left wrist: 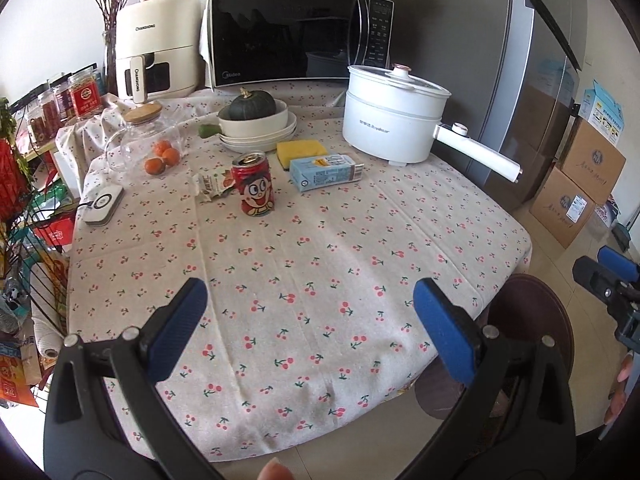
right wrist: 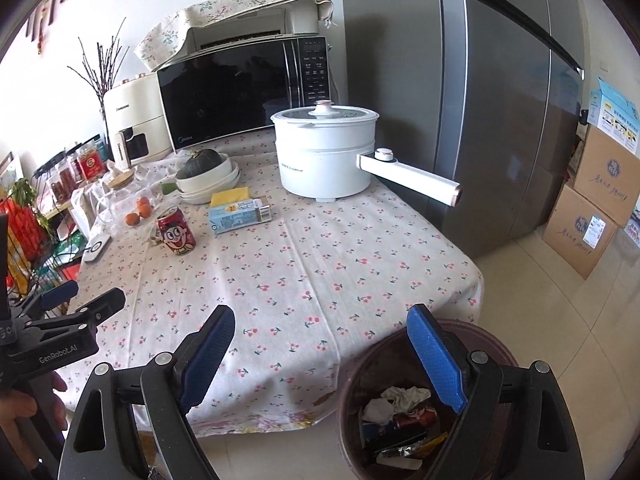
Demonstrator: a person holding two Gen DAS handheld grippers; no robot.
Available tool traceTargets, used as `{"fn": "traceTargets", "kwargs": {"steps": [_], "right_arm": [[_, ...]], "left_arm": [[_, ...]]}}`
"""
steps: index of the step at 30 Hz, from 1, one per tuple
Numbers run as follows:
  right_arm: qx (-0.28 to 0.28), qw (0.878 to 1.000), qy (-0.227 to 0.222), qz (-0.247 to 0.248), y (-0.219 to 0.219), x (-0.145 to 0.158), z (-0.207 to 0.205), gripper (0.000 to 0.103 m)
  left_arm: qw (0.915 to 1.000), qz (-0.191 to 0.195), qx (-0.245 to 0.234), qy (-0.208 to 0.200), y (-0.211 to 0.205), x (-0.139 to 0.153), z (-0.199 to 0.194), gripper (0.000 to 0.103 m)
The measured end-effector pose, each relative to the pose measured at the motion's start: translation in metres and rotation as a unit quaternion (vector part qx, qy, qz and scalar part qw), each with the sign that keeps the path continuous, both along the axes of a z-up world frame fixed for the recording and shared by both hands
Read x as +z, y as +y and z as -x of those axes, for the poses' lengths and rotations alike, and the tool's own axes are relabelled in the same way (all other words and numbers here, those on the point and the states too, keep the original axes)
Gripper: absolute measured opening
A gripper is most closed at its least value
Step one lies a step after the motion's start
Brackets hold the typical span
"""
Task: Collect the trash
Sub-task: 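Move both grippers back over the table toward the red can and milk carton, then grasp the red can with the left gripper while the right gripper grasps the milk carton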
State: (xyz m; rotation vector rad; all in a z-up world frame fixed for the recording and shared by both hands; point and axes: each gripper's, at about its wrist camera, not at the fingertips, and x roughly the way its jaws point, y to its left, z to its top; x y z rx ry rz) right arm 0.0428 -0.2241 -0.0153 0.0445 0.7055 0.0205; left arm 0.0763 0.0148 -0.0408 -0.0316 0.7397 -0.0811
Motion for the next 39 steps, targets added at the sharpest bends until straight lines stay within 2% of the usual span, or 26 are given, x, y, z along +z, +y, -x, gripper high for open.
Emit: {"fn": "traceTargets", "kwargs": {"steps": [7, 13, 19, 28, 33, 39], "right_arm": [[0.029, 0.999, 0.000, 0.014, 0.036, 0.004, -0.020, 0.092], [0.051, 0.998, -0.002, 0.021, 0.063, 0.008, -0.046, 0.094], [0.073, 0.997, 0.009, 0.027, 0.084, 0.003, -0.086, 0.094], [0.091, 0.995, 0.026, 0.038, 0.093, -0.018, -0.149, 0.094], [0.086, 0.995, 0.033, 0.047, 0.088, -0.034, -0.180, 0.094], [0.072, 0.995, 0.049, 0.040, 0.076, -0.055, -0.216, 0.094]], "left_arm": [[0.9993, -0.005, 0.036, 0.003, 0.038, -0.001, -0.002, 0.102], [0.9978, -0.028, 0.059, 0.008, 0.064, -0.005, -0.010, 0.102], [0.9958, -0.050, 0.076, 0.010, 0.081, -0.008, -0.037, 0.102], [0.9939, -0.090, 0.063, -0.002, 0.084, -0.019, -0.088, 0.102], [0.9968, -0.055, 0.057, 0.007, 0.088, -0.036, -0.119, 0.102], [0.9994, -0.011, 0.029, 0.014, 0.072, -0.052, -0.155, 0.102]]}}
